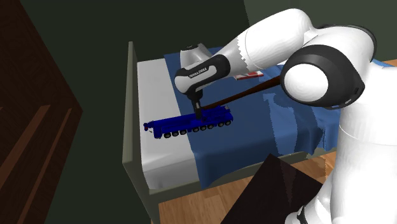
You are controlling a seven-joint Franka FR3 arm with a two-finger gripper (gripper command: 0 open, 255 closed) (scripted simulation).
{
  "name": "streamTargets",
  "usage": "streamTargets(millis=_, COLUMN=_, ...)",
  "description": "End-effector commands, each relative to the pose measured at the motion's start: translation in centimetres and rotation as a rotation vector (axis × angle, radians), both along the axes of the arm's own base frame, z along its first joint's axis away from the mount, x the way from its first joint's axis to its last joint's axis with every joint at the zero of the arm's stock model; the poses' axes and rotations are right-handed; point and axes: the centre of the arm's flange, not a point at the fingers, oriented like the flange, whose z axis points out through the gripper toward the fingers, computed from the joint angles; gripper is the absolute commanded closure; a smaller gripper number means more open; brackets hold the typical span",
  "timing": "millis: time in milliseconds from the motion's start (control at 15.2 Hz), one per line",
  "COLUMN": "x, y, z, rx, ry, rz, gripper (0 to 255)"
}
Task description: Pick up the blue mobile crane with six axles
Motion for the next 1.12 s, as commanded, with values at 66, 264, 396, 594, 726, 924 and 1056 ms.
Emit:
streamTargets(millis=66, x=0.0, y=0.0, z=-0.1, rx=0.0, ry=0.0, rz=0.0, gripper=255)
streamTargets(millis=264, x=0.0, y=0.0, z=-0.1, rx=0.0, ry=0.0, rz=0.0, gripper=255)
streamTargets(millis=396, x=0.0, y=0.0, z=-0.1, rx=0.0, ry=0.0, rz=0.0, gripper=255)
streamTargets(millis=594, x=0.0, y=0.0, z=0.4, rx=0.0, ry=0.0, rz=0.0, gripper=255)
streamTargets(millis=726, x=0.0, y=0.0, z=1.5, rx=0.0, ry=0.0, rz=0.0, gripper=255)
streamTargets(millis=924, x=0.0, y=0.0, z=3.1, rx=0.0, ry=0.0, rz=0.0, gripper=255)
streamTargets(millis=1056, x=0.0, y=0.0, z=4.1, rx=0.0, ry=0.0, rz=0.0, gripper=255)
